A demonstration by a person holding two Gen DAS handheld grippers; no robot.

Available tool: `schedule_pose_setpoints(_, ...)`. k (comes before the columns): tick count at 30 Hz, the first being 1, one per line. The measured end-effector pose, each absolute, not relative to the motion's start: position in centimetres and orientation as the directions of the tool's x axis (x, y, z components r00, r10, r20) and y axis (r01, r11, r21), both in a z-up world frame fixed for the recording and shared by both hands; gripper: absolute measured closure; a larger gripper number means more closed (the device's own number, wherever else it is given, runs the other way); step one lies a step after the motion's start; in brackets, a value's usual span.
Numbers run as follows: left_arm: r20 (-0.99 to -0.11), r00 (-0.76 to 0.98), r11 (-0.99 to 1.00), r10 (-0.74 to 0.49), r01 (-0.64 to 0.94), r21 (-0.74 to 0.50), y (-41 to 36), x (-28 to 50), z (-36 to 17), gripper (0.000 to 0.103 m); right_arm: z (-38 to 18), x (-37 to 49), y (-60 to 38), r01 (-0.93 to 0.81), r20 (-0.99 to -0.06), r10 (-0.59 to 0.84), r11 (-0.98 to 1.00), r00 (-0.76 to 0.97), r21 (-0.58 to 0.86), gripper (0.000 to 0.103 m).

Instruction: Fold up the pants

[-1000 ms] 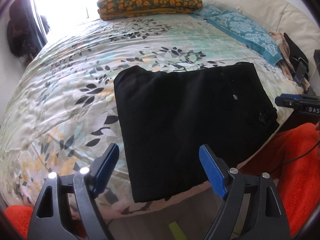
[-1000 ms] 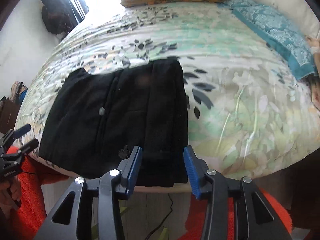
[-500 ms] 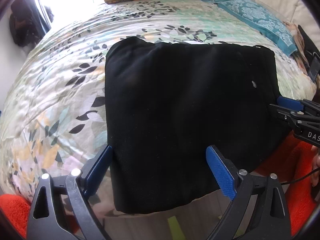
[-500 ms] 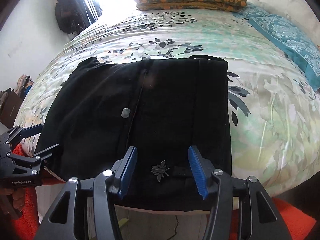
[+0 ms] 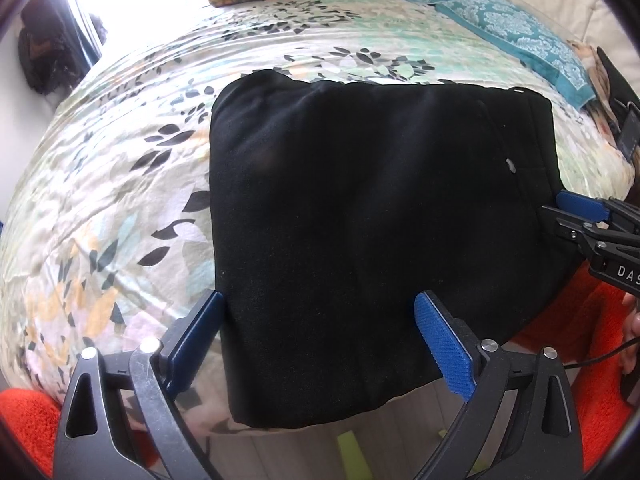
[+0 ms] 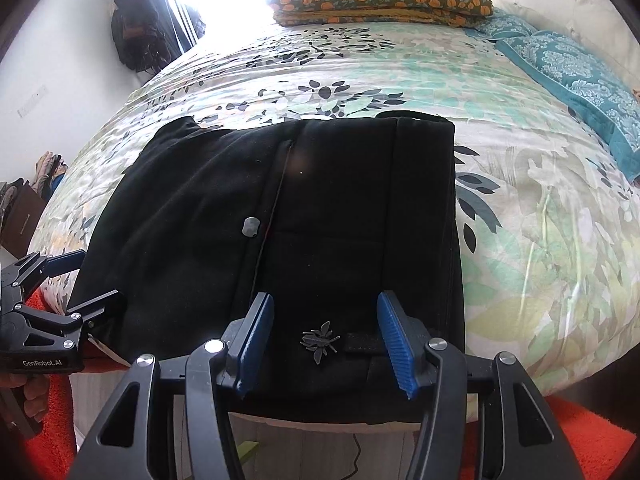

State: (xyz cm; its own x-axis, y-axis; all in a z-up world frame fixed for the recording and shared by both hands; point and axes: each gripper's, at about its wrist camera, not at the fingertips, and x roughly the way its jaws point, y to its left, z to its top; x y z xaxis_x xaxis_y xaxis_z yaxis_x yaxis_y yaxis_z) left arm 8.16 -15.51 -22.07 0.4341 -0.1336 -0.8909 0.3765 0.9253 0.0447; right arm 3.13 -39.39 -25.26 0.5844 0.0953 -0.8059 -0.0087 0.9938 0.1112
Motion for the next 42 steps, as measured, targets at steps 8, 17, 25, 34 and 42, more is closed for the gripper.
schedule_pose_setpoints(8, -0.839, 0.461, 0.911, -0.29, 0.402, -0.094, -14.6, 8.4, -17.0, 0.01, -21.6, 2.4, -40.1, 0.055, -0.752, 0.007, 0.997, 0.659, 0.058, 0.048)
schedule_pose_setpoints(17, -0.902, 0.353, 0.758, -0.249, 0.65, 0.045, -22.7, 5.9, -22.4, 0.003, -23.9, 9.3, -41.2, -0.034, -0.803, 0.156, 0.985, 0.576, 0.167, 0.048)
schedule_pose_setpoints(25, -0.867, 0.379, 0.857, -0.322, 0.507, -0.097, -18.3, 15.4, -16.6, 0.005, -18.9, 9.3, -41.3, -0.055, -0.717, 0.151, 0.986, 0.681, 0.156, 0.048)
schedule_pose_setpoints(34, -0.933, 0.348, 0.964, -0.096, 0.265, -0.001, -16.3, 24.3, -23.4, 0.002, -23.9, 14.1, -42.4, -0.033, -0.769, 0.169, 0.981, 0.617, 0.19, 0.046)
schedule_pose_setpoints(42, -0.878, 0.382, 0.907, -0.288, 0.403, -0.122, -14.5, 14.7, -18.1, 0.004, -18.4, 6.8, -42.4, 0.01, -0.742, 0.155, 0.977, 0.652, 0.213, 0.036)
